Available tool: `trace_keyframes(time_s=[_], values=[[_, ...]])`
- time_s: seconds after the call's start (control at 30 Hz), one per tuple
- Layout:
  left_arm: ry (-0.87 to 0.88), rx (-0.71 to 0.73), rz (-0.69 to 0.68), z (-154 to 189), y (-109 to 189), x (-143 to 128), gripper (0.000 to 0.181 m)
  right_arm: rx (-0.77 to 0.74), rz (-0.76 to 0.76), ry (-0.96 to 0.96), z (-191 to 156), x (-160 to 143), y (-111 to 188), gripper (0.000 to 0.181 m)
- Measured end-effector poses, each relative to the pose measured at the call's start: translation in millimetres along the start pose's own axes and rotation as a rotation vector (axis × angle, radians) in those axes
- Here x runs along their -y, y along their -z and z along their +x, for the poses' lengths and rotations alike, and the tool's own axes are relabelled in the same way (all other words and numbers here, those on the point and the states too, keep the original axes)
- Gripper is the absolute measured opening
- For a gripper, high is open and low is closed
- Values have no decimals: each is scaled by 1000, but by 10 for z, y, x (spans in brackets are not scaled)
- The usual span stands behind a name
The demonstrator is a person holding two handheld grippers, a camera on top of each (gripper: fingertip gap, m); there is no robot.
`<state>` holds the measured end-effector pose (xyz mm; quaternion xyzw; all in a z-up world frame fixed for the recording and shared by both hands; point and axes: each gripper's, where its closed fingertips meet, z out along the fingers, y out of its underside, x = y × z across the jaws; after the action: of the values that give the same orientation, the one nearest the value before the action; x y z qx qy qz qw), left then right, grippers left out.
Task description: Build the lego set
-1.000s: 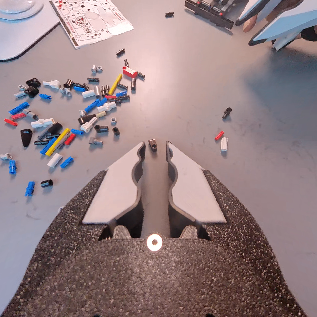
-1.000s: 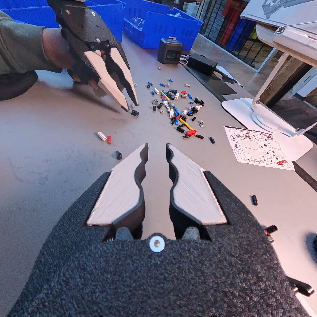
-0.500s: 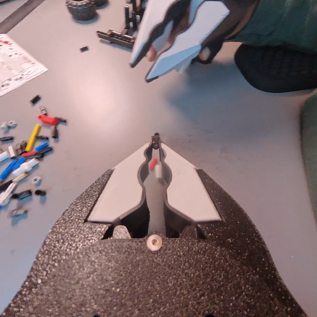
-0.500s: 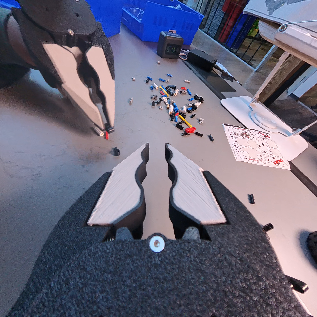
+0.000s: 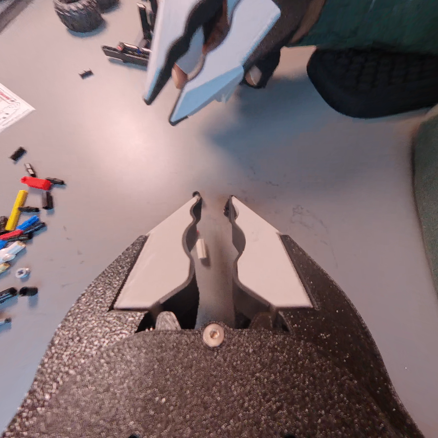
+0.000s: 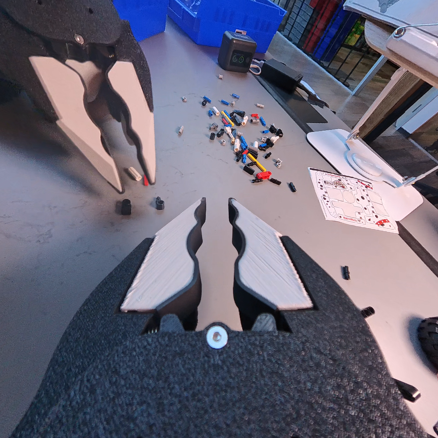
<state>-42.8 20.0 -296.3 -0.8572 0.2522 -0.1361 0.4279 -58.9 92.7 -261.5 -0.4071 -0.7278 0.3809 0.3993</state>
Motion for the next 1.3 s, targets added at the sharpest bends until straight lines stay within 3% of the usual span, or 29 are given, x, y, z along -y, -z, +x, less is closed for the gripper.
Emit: trace_keyframes(time_s=[0.23, 0.43, 0.57, 0.73, 1.0, 1.13, 1.3], values=[[216, 166, 318, -519, 542, 304, 53, 0, 3, -7, 8, 2, 0, 22], [313, 189, 346, -745, 777, 143, 22, 0, 0, -13, 18, -6, -3, 24], [278, 104, 256, -658, 734, 9, 19, 5, -13, 3, 4, -27, -9, 24], [160, -40, 80, -315, 543, -167, 22, 29, -45, 49, -79, -69, -33, 23], [31, -17, -142, -132, 213, -399, 20, 42, -75, 96, -180, -87, -77, 22], [-11, 3, -150, -138, 185, -393, 7, 168, -52, 87, -470, 95, -193, 18], [-15, -12, -153, -146, 228, -425, 7, 350, -229, 112, -779, 10, -448, 16]])
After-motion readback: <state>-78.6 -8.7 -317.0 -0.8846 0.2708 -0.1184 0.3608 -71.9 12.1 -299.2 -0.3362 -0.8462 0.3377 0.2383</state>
